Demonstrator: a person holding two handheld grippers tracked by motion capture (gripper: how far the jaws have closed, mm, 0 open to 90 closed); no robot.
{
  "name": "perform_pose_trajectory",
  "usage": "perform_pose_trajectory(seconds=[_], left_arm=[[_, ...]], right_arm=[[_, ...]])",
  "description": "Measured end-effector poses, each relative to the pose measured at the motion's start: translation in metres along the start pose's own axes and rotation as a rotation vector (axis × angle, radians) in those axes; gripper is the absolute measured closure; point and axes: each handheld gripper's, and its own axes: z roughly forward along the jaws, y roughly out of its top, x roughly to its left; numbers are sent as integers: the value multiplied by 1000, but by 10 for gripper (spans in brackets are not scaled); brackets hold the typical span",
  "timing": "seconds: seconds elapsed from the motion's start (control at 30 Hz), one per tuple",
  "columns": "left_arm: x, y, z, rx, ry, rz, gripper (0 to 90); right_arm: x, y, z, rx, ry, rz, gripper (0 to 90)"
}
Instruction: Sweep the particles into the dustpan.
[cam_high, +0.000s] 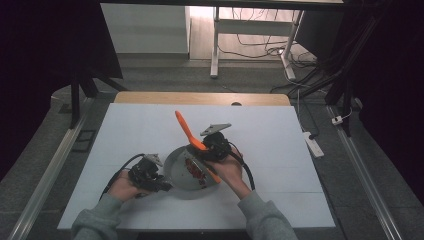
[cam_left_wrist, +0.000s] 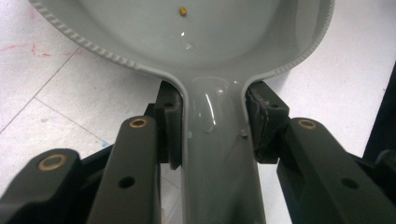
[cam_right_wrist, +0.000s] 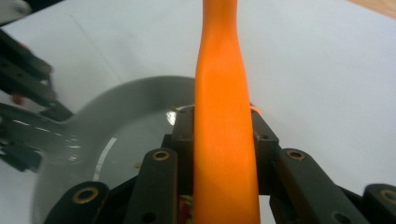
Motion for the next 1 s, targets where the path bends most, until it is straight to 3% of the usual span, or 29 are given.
perform_pose_trajectory(seconds=[0.13,0.43,0.6,0.87,1.0], left_arm=[[0,0,0,1,0,1,618],[-1,-2,-2,7,-2,3,618],[-1,-1,-2,9,1,4,618],[-1,-1,-2,9,2,4,618],[-1,-1,-2,10,2,4,618]], right_arm=[[-10,-8,-5,19,-60,3,706],[-28,-30,-2,64,-99,60,706],[-26,-31,1,64,-94,59,706],[-10,-30,9,54,-56,54,706],[-4,-27,9,15,-6,84,706]])
